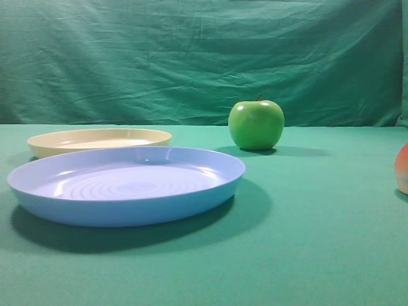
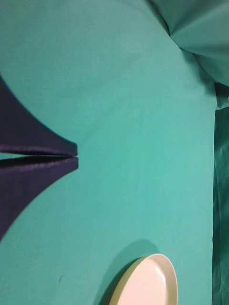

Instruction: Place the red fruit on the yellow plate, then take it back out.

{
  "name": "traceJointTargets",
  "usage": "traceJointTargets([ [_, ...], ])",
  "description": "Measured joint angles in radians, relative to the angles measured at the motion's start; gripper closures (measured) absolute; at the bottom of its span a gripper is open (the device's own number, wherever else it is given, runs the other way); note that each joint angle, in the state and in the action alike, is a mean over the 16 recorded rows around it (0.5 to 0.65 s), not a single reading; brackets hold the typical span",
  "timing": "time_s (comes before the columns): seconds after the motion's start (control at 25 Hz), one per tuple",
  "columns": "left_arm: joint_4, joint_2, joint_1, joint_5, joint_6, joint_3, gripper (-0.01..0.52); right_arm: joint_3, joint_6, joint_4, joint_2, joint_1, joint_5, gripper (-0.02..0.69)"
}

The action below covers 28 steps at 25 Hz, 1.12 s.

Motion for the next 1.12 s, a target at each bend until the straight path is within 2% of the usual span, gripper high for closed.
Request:
traceJointTargets([
  [0.32,0.000,0.000,0.000,0.000,0.000,0.000,0.514,0.020,0.015,-0.033,-0.174,-0.007,0.069,0.665],
  [0.56,0.000,0.000,0.000,0.000,0.000,0.000,0.514,0.077,0.023,-0.083,-0.303,-0.070,0.039,0.665],
  [0.8,0.000,0.000,0.000,0.000,0.000,0.000,0.514,0.218,0.028,-0.117,-0.436,-0.184,-0.086,0.665],
  [1.12,0.000,0.000,0.000,0.000,0.000,0.000,0.514,0.515,0.028,-0.127,-0.576,-0.314,-0.356,0.665],
])
